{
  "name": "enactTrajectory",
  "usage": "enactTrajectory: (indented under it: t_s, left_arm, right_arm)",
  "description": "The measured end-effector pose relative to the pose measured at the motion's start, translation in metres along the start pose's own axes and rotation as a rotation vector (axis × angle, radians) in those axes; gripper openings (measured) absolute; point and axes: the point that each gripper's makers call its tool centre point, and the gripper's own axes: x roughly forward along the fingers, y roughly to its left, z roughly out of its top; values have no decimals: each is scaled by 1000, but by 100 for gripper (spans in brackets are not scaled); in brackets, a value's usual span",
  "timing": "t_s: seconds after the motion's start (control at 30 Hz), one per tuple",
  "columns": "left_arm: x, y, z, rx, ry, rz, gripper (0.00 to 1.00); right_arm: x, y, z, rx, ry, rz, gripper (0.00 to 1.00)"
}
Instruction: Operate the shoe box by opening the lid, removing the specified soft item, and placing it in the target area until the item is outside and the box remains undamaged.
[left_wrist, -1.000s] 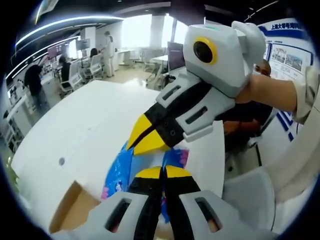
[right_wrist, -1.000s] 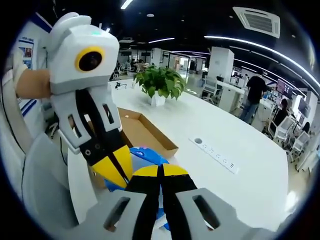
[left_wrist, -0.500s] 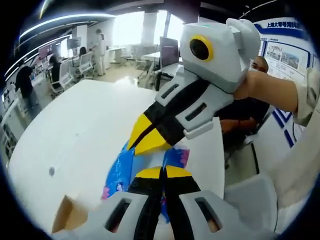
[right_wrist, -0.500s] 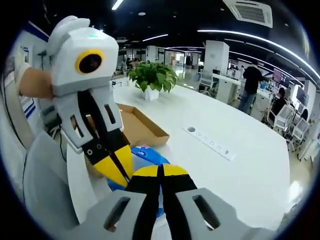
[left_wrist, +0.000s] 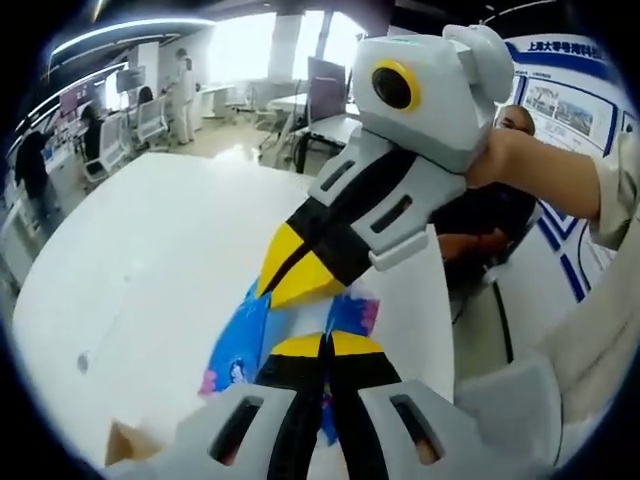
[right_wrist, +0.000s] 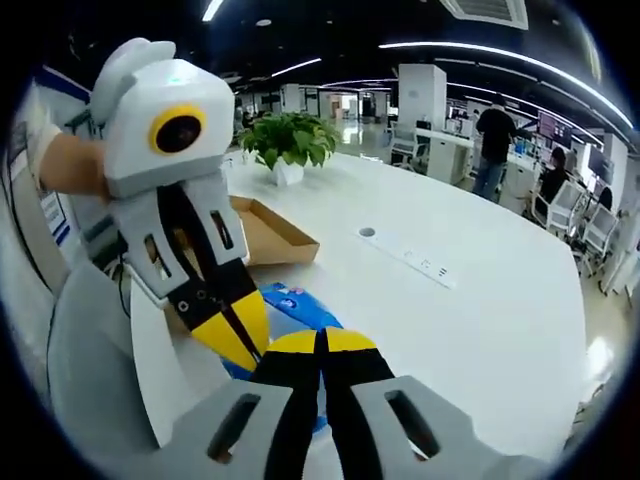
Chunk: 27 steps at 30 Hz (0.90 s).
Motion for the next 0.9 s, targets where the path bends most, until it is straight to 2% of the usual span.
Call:
enactTrajectory:
  t_s: [0.9]
  left_arm:
    - [74, 14, 17, -15, 30, -78, 0]
  right_arm:
    - [0, -53, -50, 41, 97, 16, 0]
